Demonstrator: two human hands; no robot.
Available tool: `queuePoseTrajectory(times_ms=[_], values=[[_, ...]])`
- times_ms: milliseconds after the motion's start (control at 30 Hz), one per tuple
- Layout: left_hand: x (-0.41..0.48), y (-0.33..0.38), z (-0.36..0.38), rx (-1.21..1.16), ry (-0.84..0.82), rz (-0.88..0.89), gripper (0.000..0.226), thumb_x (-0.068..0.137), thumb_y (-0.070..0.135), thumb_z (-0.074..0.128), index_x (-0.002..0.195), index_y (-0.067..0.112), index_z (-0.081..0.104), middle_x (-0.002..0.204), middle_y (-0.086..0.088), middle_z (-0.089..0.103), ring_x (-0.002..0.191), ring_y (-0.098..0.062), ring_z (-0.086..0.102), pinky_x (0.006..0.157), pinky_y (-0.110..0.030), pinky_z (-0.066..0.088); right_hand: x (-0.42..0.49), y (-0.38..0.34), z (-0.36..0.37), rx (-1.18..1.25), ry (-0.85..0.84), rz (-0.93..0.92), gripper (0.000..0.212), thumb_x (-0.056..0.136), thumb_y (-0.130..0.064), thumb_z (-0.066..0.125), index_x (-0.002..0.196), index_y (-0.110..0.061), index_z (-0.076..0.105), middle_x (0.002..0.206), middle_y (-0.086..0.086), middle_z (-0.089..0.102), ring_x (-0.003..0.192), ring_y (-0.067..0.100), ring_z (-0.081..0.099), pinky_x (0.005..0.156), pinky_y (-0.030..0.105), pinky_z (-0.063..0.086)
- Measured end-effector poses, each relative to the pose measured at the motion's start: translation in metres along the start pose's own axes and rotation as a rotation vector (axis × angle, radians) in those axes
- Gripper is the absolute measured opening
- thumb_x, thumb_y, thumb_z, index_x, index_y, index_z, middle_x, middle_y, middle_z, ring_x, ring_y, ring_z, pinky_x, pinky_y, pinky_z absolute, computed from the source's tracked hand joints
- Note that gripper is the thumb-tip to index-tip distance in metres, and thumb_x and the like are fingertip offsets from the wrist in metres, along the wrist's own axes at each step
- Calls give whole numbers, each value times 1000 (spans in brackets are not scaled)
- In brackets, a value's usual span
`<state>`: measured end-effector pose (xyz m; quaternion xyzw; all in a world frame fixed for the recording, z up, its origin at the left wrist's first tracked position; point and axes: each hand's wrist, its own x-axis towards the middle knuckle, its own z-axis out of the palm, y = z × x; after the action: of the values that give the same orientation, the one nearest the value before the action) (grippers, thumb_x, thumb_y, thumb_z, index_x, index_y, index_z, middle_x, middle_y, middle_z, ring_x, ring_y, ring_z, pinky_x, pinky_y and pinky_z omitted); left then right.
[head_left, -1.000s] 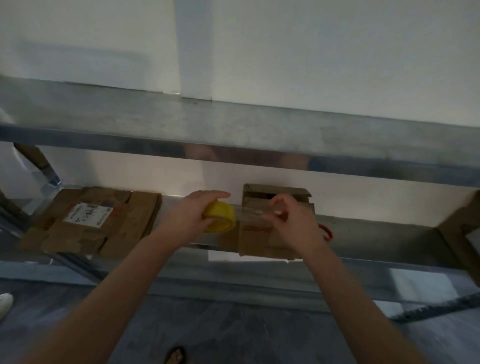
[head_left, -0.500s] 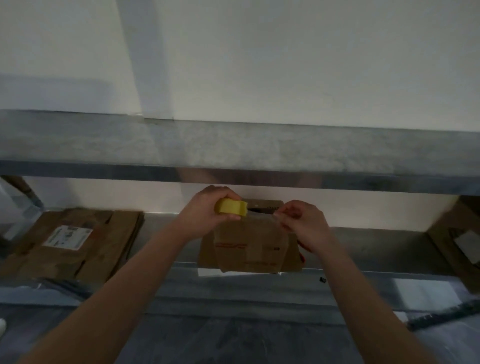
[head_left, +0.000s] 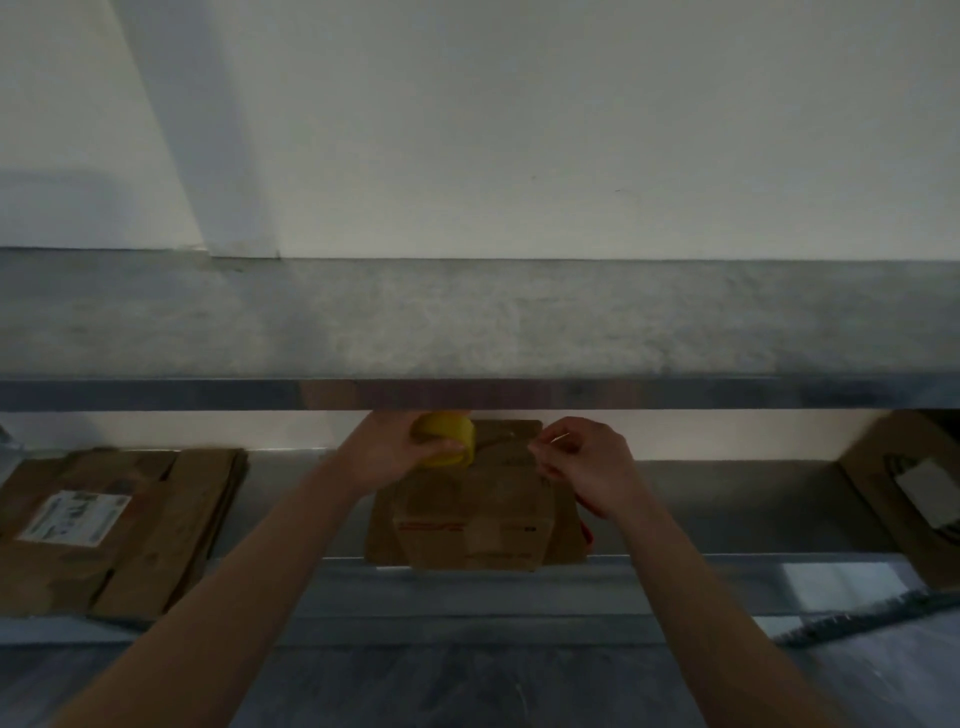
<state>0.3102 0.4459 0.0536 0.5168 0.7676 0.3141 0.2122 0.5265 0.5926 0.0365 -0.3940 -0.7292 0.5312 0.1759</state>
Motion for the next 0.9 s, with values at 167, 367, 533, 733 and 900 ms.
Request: queuePoseTrajectory(times_ms=[167, 367, 533, 733, 900], values=[[-7, 8, 10, 227, 6, 86, 46, 77, 58, 68, 121, 52, 55, 111, 18, 65, 90, 3, 54, 72, -6, 33, 3, 13, -19, -70, -31, 12, 9, 82, -26, 78, 81, -23, 71, 67, -10, 73, 59, 2, 69, 54, 8, 47], [-7, 23, 15, 163, 12, 70, 35, 73, 61, 69, 105, 53, 59, 99, 26, 64, 85, 11, 55, 71, -11, 37, 14, 26, -27, 14, -82, 66, 9, 80, -19, 81, 82, -18, 72, 70, -4, 74, 63, 6, 71, 57, 11, 51], [-9, 19, 11, -70, 54, -8, 41, 62, 60, 73, 99, 45, 61, 99, 22, 64, 92, 5, 59, 76, -16, 45, 24, 36, -20, 63, -139, 74, 8, 81, -23, 80, 82, -19, 73, 74, 2, 75, 72, 17, 74, 71, 26, 59], [-10, 29, 23, 130, 98, 92, 30, 71, 52, 77, 95, 46, 59, 88, 28, 61, 85, 13, 56, 70, -8, 39, 16, 59, -37, 31, -106, 49, 8, 82, -28, 78, 76, -26, 73, 73, -1, 75, 72, 16, 74, 75, 27, 60], [-6, 32, 31, 109, 121, 106, 35, 74, 47, 77, 105, 42, 64, 99, 21, 64, 89, 2, 58, 79, -13, 42, 17, 64, -38, 42, -52, 89, 7, 85, -25, 75, 79, -22, 71, 73, -3, 75, 73, 16, 73, 68, 20, 57]])
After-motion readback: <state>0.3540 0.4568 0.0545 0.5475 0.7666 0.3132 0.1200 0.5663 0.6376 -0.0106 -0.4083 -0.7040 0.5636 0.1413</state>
